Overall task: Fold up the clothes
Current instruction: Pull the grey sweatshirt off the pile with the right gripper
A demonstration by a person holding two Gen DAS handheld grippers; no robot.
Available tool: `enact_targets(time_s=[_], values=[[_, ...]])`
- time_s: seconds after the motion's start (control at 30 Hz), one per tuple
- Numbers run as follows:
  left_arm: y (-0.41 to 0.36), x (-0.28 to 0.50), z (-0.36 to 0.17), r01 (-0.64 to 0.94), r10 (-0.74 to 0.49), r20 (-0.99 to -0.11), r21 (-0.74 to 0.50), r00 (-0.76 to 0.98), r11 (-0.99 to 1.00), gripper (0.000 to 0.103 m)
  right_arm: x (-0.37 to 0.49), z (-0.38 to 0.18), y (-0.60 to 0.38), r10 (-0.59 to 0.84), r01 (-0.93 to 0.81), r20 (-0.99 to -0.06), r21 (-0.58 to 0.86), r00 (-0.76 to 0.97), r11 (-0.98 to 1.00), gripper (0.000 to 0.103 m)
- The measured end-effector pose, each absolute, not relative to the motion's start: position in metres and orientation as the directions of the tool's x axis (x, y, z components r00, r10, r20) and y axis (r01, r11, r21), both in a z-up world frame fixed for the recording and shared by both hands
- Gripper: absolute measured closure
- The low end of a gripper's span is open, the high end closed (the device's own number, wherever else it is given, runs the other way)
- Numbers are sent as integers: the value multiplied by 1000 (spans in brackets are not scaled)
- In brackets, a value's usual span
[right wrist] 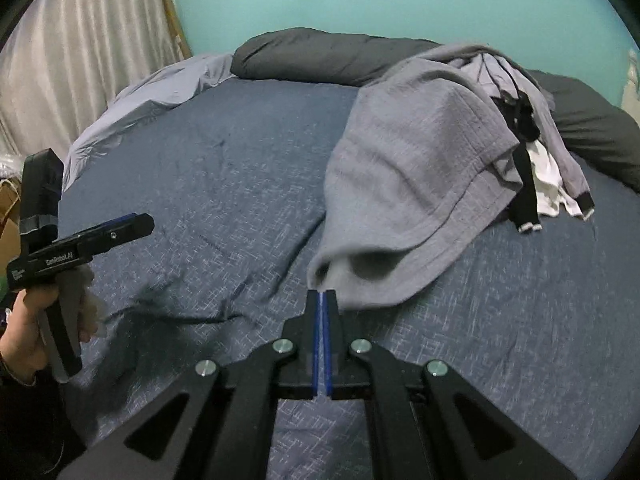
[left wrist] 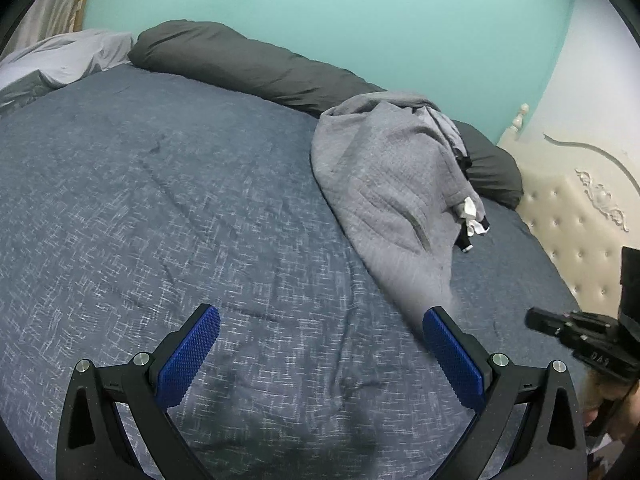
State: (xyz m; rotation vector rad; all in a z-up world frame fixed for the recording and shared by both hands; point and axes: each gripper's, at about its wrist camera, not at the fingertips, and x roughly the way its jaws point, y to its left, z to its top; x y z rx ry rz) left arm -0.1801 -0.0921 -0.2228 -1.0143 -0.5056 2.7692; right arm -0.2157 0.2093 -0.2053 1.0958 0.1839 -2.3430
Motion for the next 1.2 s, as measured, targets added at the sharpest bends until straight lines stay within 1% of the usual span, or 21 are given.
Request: enact_targets(time_s=[0.03,0.13,0.17,0.2,0.23,0.27,0.33,0.37,0.4,0.47,0.67,0.9,0.93,1.0,1.03,1.1,1.13,1.17,1.2], values=[[-94,-180,-225,-21,249,-603,-358,-758,-933,0,-215,-204,211,-415,520,-741,104,-528,-848,102],[-99,-185,-230,-12,247,-610,-362,-753,-932,0,-227,-200,216,-386,473,-730,98,-564,-876,96],[-101,-186,-231,-10,250,-609,-369,-753,-929,0,-235,-200,217,-372,452,-731,98,-572,-887,90],[-103,-187,-232,-9,254,-608,-376,-752,-927,0,-243,-201,217,-359,431,-733,98,-579,-897,77],[-103,-188,-233,-10,257,-606,-380,-753,-925,0,-255,-201,217,-356,415,-735,111,-577,-903,70],[-103,-189,-233,-10,258,-607,-380,-752,-925,0,-266,-203,217,-352,403,-739,120,-574,-907,60],[-103,-192,-233,-7,254,-609,-378,-752,-926,0,-287,-207,215,-344,380,-747,132,-569,-916,58],[-104,-193,-234,-3,252,-612,-377,-749,-926,0,-297,-210,214,-336,369,-755,133,-564,-920,53],[-104,-194,-236,0,250,-616,-377,-747,-926,0,-307,-215,212,-325,355,-761,133,-562,-925,46],[-104,-196,-237,2,254,-618,-383,-744,-924,0,-326,-223,210,-304,324,-772,134,-558,-936,40],[-100,-198,-242,-4,260,-628,-378,-733,-926,0,-375,-250,205,-263,236,-776,151,-574,-960,30],[-100,-202,-251,0,258,-644,-372,-720,-928,0,-406,-272,173,-240,240,-784,119,-572,-963,30],[-101,-202,-252,4,257,-647,-373,-718,-928,0,-408,-276,167,-242,252,-785,112,-571,-961,31],[-103,-203,-254,10,256,-652,-374,-714,-927,0,-411,-283,157,-249,286,-798,100,-549,-953,52],[-104,-203,-255,12,255,-653,-375,-713,-927,0,-411,-286,154,-244,294,-804,90,-543,-952,57],[-105,-204,-255,14,255,-655,-376,-711,-926,0,-411,-289,151,-243,302,-806,84,-540,-949,78],[-105,-204,-255,15,255,-655,-376,-711,-926,0,-410,-288,152,-252,308,-801,89,-543,-947,82],[-105,-204,-255,15,255,-654,-377,-712,-926,0,-408,-286,152,-258,314,-795,89,-549,-945,92],[-106,-204,-254,15,256,-653,-379,-713,-925,0,-406,-284,152,-266,324,-789,89,-555,-942,97]])
